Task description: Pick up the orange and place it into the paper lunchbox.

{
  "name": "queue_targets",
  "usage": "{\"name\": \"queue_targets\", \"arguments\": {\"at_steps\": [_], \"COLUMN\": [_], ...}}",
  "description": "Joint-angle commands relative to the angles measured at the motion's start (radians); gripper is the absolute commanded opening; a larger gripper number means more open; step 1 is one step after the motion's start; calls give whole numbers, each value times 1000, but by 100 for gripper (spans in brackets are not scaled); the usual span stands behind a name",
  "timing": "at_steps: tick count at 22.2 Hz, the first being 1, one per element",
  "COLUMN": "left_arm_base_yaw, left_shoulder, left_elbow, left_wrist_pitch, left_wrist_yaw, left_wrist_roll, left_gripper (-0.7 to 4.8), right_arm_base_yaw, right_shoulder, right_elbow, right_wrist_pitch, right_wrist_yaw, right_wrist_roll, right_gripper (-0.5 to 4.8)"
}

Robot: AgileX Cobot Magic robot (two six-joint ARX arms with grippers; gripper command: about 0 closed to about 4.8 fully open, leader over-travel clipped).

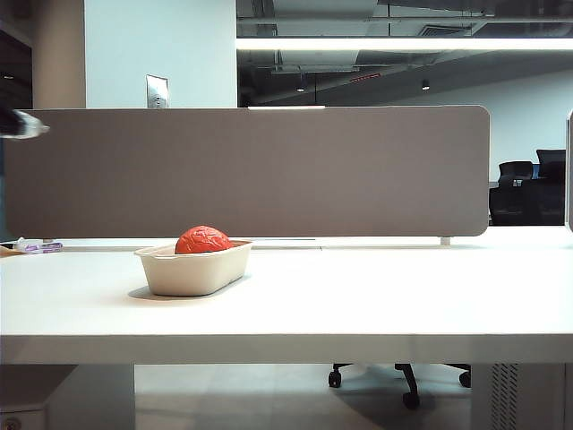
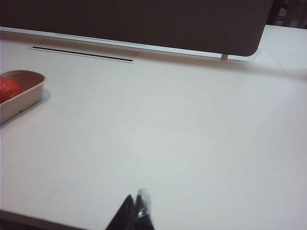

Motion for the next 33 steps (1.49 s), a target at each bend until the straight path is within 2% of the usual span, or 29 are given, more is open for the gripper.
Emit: {"name": "queue_targets", "arguments": {"at_steps": [1, 12, 15, 19, 33], "left_arm_base_yaw": [56, 320, 384, 401, 406], "left_shoulder": [-57, -291, -357, -390, -390], "left_elbow": [-22, -76, -124, -188, -188], "left_wrist_pitch": [-3, -31, -41, -38, -70], "left_wrist_yaw": [-11, -10, 18, 69, 31], "left_wrist_roll": [-3, -2, -2, 8, 8], "left_gripper": [-6, -6, -6, -6, -6], "right_arm_base_yaw": [1, 1, 1, 1, 1], "right_shoulder": [-1, -1, -1, -1, -1], "right_elbow": [5, 5, 5, 5, 5], "right_wrist_pitch": [13, 13, 13, 13, 13], "right_wrist_yaw": [-2, -2, -2, -2, -2], "right_wrist_roll": [1, 0, 0, 1, 0], "right_gripper": [-1, -1, -1, -1, -1]}}
